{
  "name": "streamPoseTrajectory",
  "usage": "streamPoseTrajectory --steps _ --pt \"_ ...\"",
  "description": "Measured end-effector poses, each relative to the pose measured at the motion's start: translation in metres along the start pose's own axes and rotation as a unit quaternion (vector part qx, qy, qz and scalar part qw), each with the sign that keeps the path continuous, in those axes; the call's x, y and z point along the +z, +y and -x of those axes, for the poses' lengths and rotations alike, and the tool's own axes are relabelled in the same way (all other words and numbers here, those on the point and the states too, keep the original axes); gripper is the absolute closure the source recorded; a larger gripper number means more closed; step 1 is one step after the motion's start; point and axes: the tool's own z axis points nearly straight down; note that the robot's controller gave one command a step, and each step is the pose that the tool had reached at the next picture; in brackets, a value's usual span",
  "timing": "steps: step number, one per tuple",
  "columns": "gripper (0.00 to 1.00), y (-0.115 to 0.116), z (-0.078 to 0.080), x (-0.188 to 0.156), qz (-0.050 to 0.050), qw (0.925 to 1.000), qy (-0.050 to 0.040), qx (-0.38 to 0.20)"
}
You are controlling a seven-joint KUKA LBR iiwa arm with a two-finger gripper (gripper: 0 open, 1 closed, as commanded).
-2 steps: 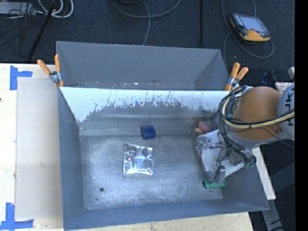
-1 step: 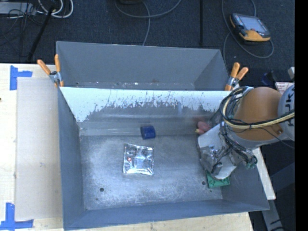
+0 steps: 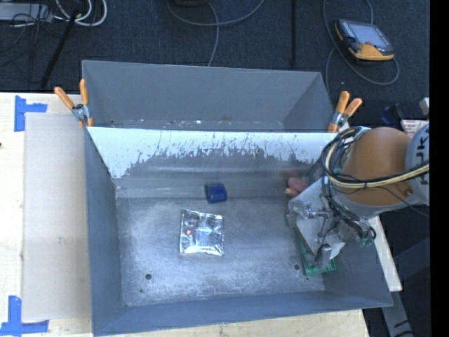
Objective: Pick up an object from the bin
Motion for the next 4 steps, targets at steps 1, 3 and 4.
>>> streamPoseTrajectory --steps 1,3,4 --pt "0.00 -0.009 0.016 -0.005 0.011 0.9981 0.0119 -0.059" --pt "0.00 0.035 -0.011 0.001 -0.001 0.9391 0.0020 -0.344" --pt "0.00 0.054 -0.042 0.002 -0.001 0.8899 0.0027 -0.456"
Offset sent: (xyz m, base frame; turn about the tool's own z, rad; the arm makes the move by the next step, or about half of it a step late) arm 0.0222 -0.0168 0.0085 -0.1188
